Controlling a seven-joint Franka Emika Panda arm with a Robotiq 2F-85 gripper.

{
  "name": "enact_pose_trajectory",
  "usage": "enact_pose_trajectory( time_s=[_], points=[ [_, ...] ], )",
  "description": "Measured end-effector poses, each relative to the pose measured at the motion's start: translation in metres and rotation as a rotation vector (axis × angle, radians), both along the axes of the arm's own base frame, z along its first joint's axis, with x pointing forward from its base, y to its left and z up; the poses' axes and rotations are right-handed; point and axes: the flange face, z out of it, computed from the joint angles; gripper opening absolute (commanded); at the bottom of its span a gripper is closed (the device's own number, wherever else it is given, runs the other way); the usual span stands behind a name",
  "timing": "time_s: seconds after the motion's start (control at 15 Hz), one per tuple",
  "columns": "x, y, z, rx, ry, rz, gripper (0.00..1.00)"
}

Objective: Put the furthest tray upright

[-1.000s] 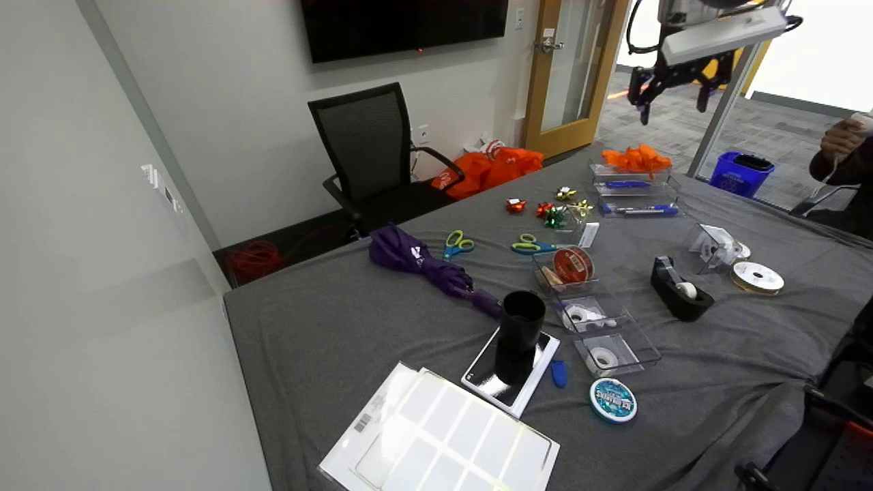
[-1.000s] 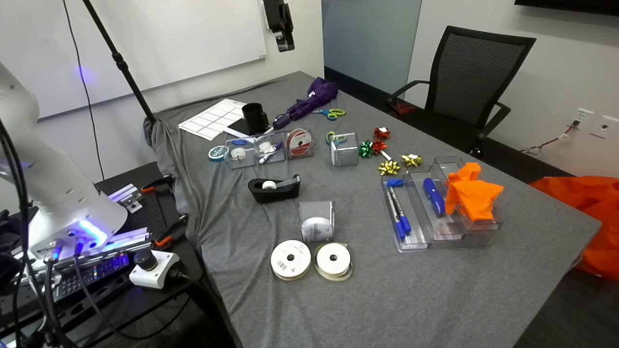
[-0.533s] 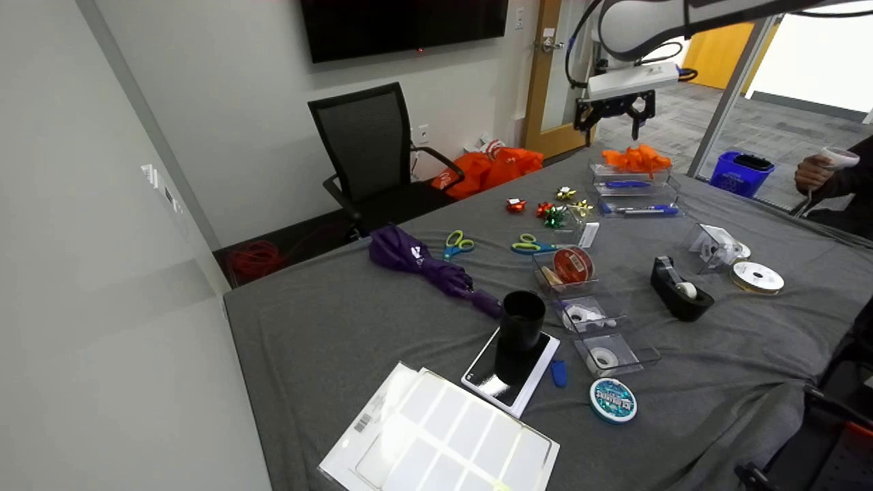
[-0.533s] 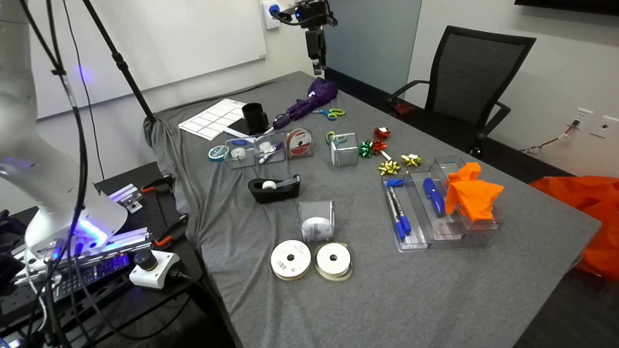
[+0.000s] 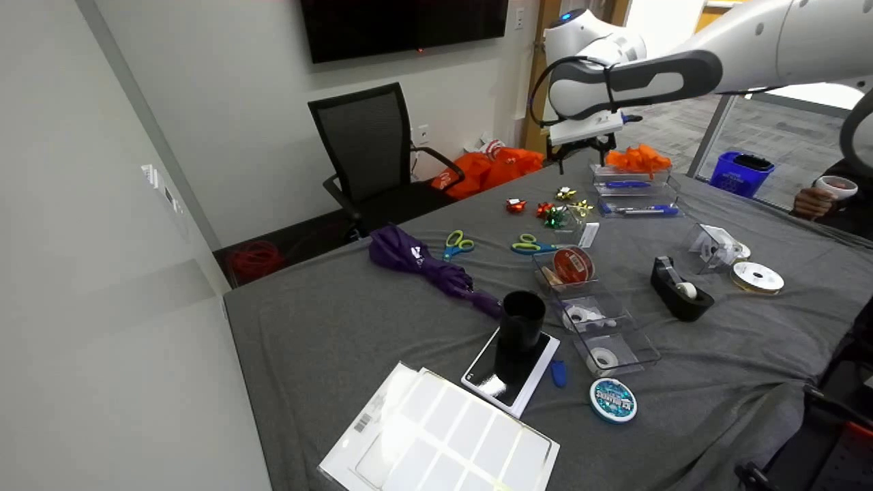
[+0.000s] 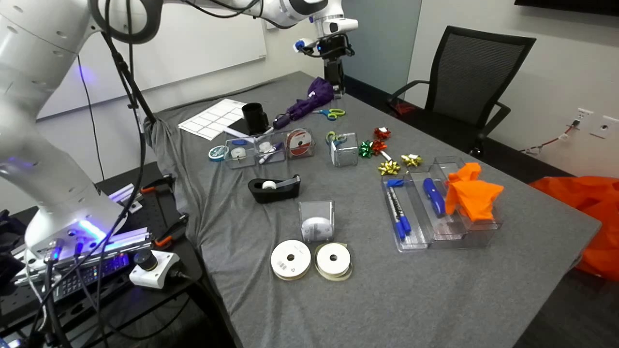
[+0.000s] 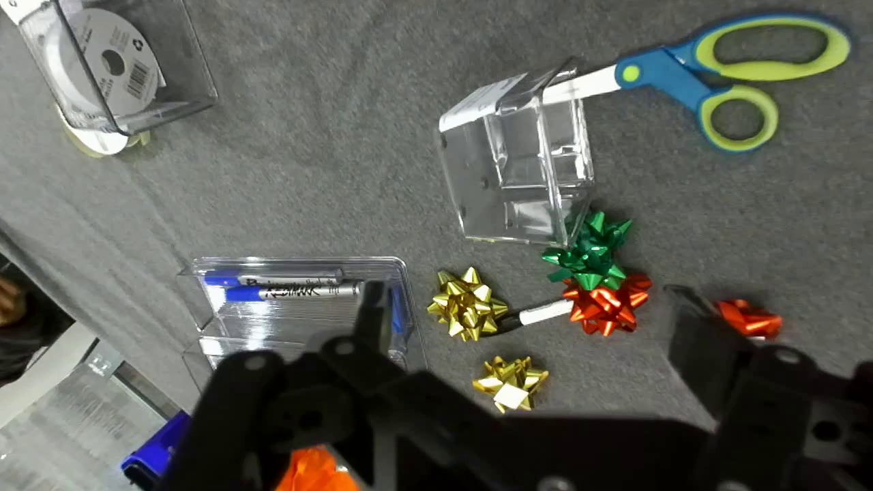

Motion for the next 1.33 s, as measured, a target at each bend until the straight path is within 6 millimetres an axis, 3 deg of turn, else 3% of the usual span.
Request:
enact_pose_trajectory(
  time_s=[0.2, 0.8, 1.33],
  points=[
    [0.008, 0.001, -0.028, -0.039, 0.013, 0.007, 1.0],
    [0.01, -0.001, -0.029, -0.033, 0.019, 0.049, 1.0],
    [0.012, -0.03, -0.086, 0.072, 0.098, 0.294, 1.0]
  ],
)
